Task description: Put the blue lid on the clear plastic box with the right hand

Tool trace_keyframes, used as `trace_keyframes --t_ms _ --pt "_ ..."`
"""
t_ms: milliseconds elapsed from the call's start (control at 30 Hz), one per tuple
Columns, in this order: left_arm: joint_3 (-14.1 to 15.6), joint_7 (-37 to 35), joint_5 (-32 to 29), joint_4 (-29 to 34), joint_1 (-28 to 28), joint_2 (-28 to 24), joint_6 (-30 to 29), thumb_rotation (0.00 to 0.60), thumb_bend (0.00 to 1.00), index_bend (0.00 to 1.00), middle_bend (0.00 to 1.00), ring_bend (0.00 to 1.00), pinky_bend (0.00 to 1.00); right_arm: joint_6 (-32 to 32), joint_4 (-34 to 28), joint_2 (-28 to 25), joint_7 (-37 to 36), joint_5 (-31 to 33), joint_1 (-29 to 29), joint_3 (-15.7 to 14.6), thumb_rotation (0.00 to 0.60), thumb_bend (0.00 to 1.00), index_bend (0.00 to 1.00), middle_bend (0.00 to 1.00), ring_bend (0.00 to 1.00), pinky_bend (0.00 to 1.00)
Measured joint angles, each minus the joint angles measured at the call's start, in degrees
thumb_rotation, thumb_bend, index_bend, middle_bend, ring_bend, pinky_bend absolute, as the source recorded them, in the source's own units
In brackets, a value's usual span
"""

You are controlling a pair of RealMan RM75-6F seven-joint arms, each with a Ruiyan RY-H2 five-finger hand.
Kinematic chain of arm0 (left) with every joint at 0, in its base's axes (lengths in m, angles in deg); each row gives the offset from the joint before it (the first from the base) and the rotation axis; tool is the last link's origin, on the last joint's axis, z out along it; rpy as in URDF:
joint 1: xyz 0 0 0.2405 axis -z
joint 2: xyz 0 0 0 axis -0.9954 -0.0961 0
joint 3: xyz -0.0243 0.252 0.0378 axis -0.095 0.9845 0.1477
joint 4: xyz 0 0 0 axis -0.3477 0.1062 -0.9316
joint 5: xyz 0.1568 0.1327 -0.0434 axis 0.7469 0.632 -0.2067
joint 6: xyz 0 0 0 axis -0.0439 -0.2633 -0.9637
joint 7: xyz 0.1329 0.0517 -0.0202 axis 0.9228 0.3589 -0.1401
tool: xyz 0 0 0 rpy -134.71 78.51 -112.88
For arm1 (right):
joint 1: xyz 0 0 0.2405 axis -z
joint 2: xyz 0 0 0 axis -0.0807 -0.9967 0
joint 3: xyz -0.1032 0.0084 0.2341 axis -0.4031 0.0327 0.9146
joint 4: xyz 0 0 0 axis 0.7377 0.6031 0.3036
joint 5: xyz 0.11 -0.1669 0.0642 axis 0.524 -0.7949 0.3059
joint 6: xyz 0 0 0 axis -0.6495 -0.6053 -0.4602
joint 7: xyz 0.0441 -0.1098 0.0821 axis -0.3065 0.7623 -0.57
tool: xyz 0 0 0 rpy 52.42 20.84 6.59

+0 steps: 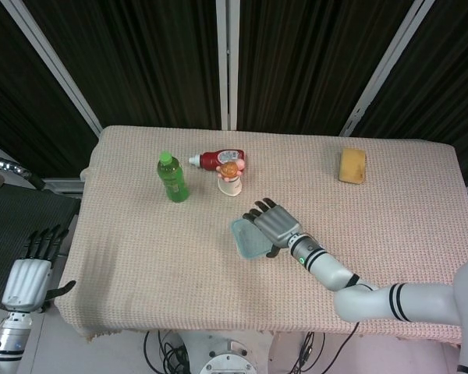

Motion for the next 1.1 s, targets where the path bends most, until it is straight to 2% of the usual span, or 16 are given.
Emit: trace_keyframes --t_ms 300,667,1100 --pt "0.1 -0.4 0.0 -0.6 0.0 0.3 0.0 0.6 0.0 0.06 0.0 0.0 0.0 -1.6 -0.1 0.9 0.0 1.2 -0.3 -1.2 0.6 0.22 0.14 0.33 0.0 0.0" --pt "0.1 -0.8 -0.2 -0.8 -0.1 0.3 0.2 0.6 0.0 0.06 0.0 0.0 0.0 -2.7 0.5 2.0 -0.4 1.2 -0.6 -1.3 0.6 0.21 0.14 0.32 0.0 0.0" --pt "0.1 -1.7 -0.3 -1.8 0.1 0.8 0.7 0.6 0.0 0.06 0.0 0.0 0.0 -5.2 -1.2 2.2 0.0 3.1 -0.1 -1.8 0.6 0.16 0.08 0.31 0.0 0.0"
